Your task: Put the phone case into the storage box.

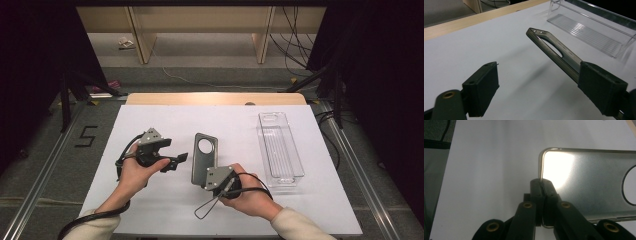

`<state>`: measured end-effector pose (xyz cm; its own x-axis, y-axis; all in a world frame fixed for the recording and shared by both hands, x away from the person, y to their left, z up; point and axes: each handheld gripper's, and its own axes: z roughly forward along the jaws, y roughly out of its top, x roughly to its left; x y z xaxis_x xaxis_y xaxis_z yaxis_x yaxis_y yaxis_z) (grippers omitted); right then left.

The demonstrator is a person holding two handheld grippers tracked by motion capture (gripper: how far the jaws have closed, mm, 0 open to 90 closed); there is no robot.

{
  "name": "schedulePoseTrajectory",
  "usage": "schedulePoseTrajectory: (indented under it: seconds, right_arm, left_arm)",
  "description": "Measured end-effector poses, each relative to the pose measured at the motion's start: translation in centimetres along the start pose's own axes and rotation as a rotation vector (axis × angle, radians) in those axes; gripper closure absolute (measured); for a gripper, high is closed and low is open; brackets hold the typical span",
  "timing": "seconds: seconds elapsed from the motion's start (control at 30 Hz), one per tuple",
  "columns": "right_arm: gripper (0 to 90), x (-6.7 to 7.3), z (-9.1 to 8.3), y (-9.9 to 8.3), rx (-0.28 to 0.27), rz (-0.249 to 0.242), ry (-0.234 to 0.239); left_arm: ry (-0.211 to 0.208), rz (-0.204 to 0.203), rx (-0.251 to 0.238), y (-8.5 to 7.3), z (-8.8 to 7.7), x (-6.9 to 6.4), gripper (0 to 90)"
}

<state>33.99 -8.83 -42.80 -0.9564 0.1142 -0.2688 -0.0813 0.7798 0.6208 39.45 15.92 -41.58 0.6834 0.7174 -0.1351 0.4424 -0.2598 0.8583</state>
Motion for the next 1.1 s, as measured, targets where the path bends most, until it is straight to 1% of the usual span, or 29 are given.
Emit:
schedulePoseTrajectory:
  seconds: [0.03,0.1,0.13,0.2,0.27,0.4,0.43,0.5,0.53,0.6,0.63,0.7,0.73,0.77,0.83,0.9,1.03,1.1]
  right_arm:
    - [89.6,0.0,0.0,0.0,0.000,0.000,0.000]
    - [89.6,0.1,0.0,0.1,0.000,-0.001,0.000]
    - [89.6,0.1,0.0,0.1,-0.006,-0.007,-0.009]
    - [89.5,0.2,0.0,0.1,-0.006,-0.004,0.000]
    - [89.6,0.2,0.0,0.1,-0.004,-0.007,0.001]
    - [89.6,0.3,0.1,0.2,-0.004,-0.008,-0.001]
    - [89.6,0.4,0.1,0.3,-0.008,-0.015,0.000]
    - [89.6,0.5,0.1,0.4,-0.007,-0.009,-0.001]
    - [89.6,0.4,0.2,0.4,-0.010,-0.021,-0.011]
    - [89.6,0.5,0.2,0.5,-0.011,-0.027,-0.004]
    - [89.6,0.5,0.2,0.5,-0.011,-0.027,-0.004]
    - [89.6,0.6,0.3,0.5,-0.011,-0.034,-0.013]
    - [89.6,0.7,0.3,0.6,-0.007,-0.031,-0.003]
    - [89.6,0.7,0.3,0.6,-0.007,-0.031,-0.003]
    - [89.6,0.7,0.3,0.6,-0.007,-0.039,-0.010]
    - [89.6,0.7,0.4,0.7,-0.010,-0.040,-0.010]
    - [89.6,0.9,0.4,0.7,-0.002,-0.033,-0.011]
    - [89.6,0.8,0.4,0.7,-0.008,-0.047,-0.013]
  left_arm:
    - [-0.002,0.004,0.006,0.2,0.3,0.0,16.6]
    - [-0.012,-0.011,0.008,0.6,0.9,-0.2,17.3]
    - [-0.012,-0.013,0.011,0.8,1.1,-0.2,17.9]
    - [-0.016,-0.021,0.013,1.2,1.6,-0.3,20.3]
    - [-0.009,-0.036,0.022,1.5,2.1,-0.3,22.7]
    - [-0.005,-0.058,0.041,2.0,2.8,-0.1,30.0]
    - [-0.002,-0.062,0.047,2.0,2.9,0.0,33.8]
    - [0.001,-0.077,0.060,2.1,3.2,0.2,35.3]
    - [-0.004,-0.085,0.063,2.1,3.3,0.3,36.7]
    - [-0.007,-0.099,0.072,2.1,3.6,0.4,39.9]
    - [-0.009,-0.107,0.078,2.1,3.7,0.4,39.9]
    - [-0.022,-0.127,0.080,2.1,3.9,0.5,42.2]
    - [-0.026,-0.135,0.086,2.1,3.9,0.5,45.0]
    - [-0.033,-0.144,0.087,2.1,4.0,0.5,45.0]
    - [-0.043,-0.164,0.093,2.0,4.2,0.6,49.7]
    - [-0.047,-0.183,0.100,1.9,4.4,0.6,51.4]
    - [-0.047,-0.200,0.106,1.9,4.6,0.5,57.0]
    - [-0.045,-0.207,0.109,1.8,4.6,0.5,59.5]
